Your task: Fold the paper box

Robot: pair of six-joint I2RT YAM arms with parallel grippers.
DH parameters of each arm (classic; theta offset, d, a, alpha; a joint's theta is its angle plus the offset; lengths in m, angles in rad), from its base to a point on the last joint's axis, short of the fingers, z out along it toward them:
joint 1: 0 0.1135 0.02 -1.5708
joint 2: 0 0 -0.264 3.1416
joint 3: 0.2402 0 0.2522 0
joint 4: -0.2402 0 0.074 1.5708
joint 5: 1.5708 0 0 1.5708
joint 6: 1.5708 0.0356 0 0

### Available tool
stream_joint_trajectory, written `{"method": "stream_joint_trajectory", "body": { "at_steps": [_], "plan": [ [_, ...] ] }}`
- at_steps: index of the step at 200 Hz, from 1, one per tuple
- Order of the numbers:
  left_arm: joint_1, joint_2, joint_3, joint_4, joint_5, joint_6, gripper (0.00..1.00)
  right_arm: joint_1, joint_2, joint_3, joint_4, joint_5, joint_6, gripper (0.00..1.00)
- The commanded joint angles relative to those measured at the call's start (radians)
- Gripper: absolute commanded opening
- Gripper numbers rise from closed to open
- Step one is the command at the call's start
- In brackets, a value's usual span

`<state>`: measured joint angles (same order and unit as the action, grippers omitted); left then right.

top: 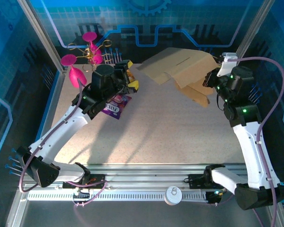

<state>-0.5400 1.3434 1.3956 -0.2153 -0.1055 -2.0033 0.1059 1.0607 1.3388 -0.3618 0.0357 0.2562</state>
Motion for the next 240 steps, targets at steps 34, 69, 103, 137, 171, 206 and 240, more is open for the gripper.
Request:
{"method": "stream_joint_trajectory", "body": {
  "at_steps": [34, 69, 103, 137, 171, 206, 240],
  "plan": [
    [0.005, 0.122, 0.017, 0.153, 0.030, -0.113, 0.75, -0.071, -0.025, -0.022, 0.070, -0.156, 0.158, 0.00],
    [-0.001, 0.148, 0.023, 0.155, 0.040, -0.127, 0.74, -0.106, -0.028, -0.030, 0.086, -0.225, 0.228, 0.00],
    [0.004, 0.181, 0.021, 0.214, 0.006, -0.128, 0.57, -0.141, -0.033, -0.045, 0.087, -0.284, 0.277, 0.00],
    [0.010, 0.195, 0.006, 0.259, -0.074, -0.125, 0.33, -0.173, -0.031, -0.067, 0.083, -0.353, 0.325, 0.00],
    [0.008, 0.235, 0.039, 0.301, -0.132, -0.138, 0.00, -0.175, -0.037, -0.107, 0.067, -0.368, 0.419, 0.00],
    [-0.029, 0.227, 0.120, 0.157, -0.297, -0.127, 0.00, -0.166, -0.054, -0.109, -0.163, -0.265, 0.633, 0.49],
    [-0.071, 0.271, 0.237, -0.027, -0.424, -0.137, 0.00, -0.090, -0.163, -0.129, -0.391, -0.114, 0.893, 0.66]
  ]
}}
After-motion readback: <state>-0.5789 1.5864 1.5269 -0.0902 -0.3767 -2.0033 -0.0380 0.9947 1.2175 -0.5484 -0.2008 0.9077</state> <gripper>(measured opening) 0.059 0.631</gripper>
